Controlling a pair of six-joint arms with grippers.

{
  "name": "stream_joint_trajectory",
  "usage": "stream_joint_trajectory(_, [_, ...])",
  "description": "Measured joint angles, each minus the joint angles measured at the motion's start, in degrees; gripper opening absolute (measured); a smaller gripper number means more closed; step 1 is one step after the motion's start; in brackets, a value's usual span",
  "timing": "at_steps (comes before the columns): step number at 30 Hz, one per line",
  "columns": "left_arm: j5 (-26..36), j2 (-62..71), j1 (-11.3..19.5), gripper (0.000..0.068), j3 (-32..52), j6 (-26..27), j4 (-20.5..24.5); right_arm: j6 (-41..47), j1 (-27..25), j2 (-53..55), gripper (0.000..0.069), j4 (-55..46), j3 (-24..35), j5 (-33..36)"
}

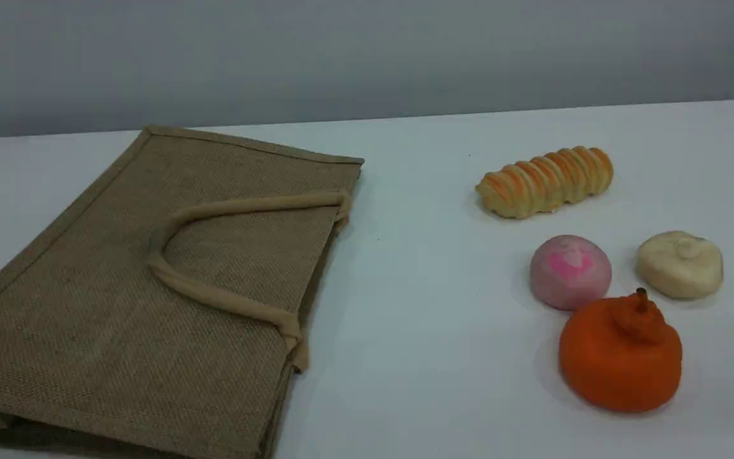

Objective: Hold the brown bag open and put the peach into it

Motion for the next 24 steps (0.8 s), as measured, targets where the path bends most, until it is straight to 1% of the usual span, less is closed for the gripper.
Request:
stream_joint_trajectory(21, [0.0, 0.0, -0.1, 0.0553, 0.0, 0.0, 0.1, 0.0, 0.0, 0.0, 0.0426, 1.7, 0.0, -0.1])
stream_joint_trajectory(24, [-0.1, 0.1, -0.5, 0.0553, 0.0, 0.0, 0.4, 0.1, 0.0, 0.0, 0.0426, 1.7, 0.0, -0.1])
